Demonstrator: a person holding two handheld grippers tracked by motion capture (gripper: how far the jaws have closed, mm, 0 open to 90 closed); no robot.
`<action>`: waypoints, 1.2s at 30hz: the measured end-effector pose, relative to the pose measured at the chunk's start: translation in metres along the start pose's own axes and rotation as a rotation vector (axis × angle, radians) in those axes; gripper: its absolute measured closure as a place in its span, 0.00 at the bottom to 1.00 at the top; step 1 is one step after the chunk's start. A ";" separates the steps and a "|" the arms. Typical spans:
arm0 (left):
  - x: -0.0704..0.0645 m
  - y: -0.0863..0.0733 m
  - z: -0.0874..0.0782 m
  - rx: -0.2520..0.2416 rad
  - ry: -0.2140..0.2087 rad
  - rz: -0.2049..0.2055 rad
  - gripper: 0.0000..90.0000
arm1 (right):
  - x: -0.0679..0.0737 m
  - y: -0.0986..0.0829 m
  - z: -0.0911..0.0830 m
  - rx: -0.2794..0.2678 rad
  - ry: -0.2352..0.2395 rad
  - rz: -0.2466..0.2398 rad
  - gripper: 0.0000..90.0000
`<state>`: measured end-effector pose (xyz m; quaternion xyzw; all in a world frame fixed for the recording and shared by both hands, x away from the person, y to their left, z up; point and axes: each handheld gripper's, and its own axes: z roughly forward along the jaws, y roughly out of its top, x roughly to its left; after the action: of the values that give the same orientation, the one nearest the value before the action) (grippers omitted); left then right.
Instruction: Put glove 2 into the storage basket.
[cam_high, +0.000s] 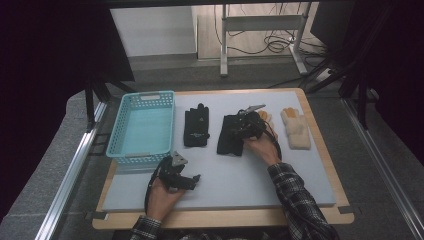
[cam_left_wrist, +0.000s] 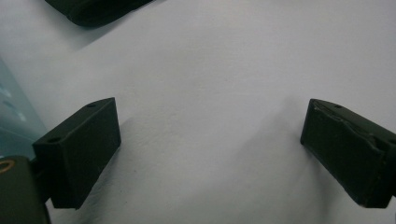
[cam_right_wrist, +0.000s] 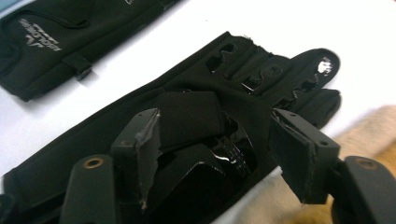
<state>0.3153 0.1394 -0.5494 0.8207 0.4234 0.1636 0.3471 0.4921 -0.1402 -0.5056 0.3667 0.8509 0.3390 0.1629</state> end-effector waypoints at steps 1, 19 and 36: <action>0.000 0.000 0.000 0.000 0.000 0.000 0.06 | 0.000 0.000 0.003 0.005 0.002 0.006 0.36; 0.000 0.000 0.000 0.000 -0.002 -0.001 0.06 | 0.008 -0.001 0.014 0.033 0.066 0.041 0.92; 0.000 0.000 0.000 0.004 -0.001 0.003 0.06 | 0.053 0.003 -0.071 -0.076 0.209 -0.040 0.91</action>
<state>0.3155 0.1398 -0.5492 0.8220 0.4224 0.1627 0.3455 0.4200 -0.1321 -0.4545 0.3058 0.8571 0.4038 0.0941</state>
